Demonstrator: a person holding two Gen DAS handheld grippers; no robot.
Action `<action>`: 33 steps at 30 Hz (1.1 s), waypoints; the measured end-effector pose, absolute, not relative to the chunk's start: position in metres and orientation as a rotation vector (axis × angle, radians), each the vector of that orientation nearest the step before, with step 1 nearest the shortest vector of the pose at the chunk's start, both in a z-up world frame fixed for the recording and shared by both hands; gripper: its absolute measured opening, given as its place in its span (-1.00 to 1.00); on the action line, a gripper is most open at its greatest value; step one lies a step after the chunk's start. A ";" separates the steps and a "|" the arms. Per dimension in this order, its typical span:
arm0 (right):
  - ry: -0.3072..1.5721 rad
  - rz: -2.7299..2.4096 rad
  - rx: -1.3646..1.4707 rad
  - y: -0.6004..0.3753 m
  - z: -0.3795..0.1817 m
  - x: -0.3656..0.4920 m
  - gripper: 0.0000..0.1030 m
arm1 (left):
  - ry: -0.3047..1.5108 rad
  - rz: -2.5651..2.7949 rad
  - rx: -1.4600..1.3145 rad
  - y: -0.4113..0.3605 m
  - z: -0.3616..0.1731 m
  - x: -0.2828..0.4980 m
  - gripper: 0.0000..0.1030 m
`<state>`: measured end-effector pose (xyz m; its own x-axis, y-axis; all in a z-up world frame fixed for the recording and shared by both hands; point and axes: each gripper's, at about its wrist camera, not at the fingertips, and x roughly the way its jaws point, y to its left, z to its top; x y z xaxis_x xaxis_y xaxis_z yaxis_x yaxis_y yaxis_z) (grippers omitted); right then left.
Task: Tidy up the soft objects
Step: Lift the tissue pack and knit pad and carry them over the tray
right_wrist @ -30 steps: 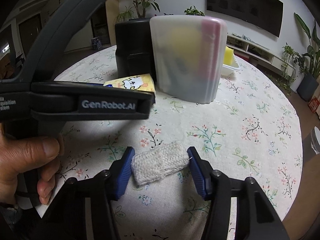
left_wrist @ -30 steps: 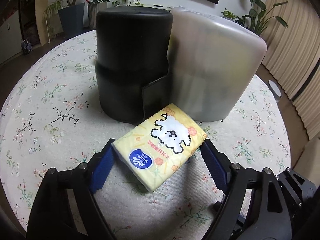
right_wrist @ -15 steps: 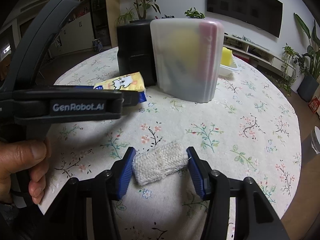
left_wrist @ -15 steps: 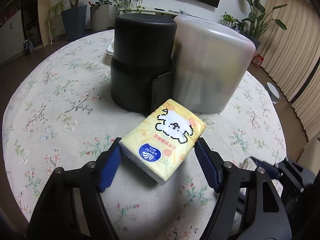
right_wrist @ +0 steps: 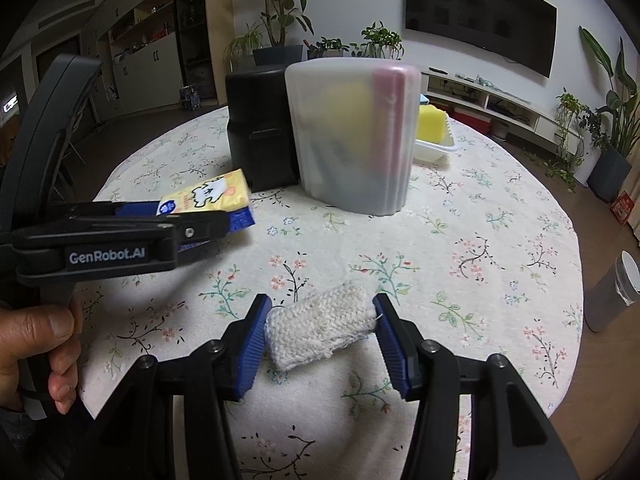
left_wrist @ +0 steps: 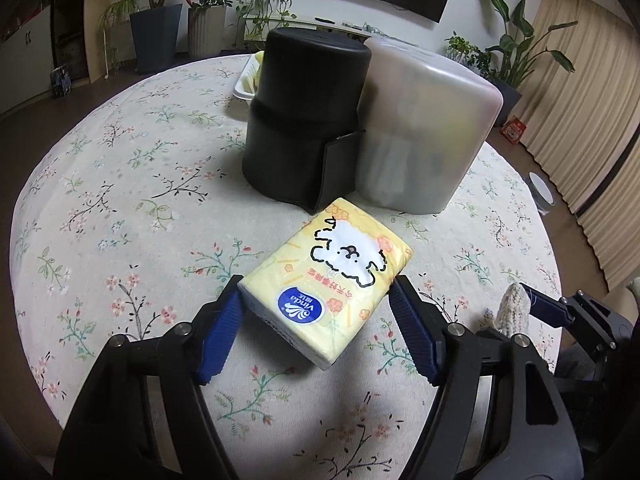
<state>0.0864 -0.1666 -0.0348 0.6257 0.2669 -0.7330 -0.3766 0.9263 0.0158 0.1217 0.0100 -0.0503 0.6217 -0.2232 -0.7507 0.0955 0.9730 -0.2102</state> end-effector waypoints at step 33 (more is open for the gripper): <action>0.798 0.238 -0.127 -0.261 0.024 0.136 0.06 | 0.818 -0.116 -0.174 0.080 0.002 0.123 0.37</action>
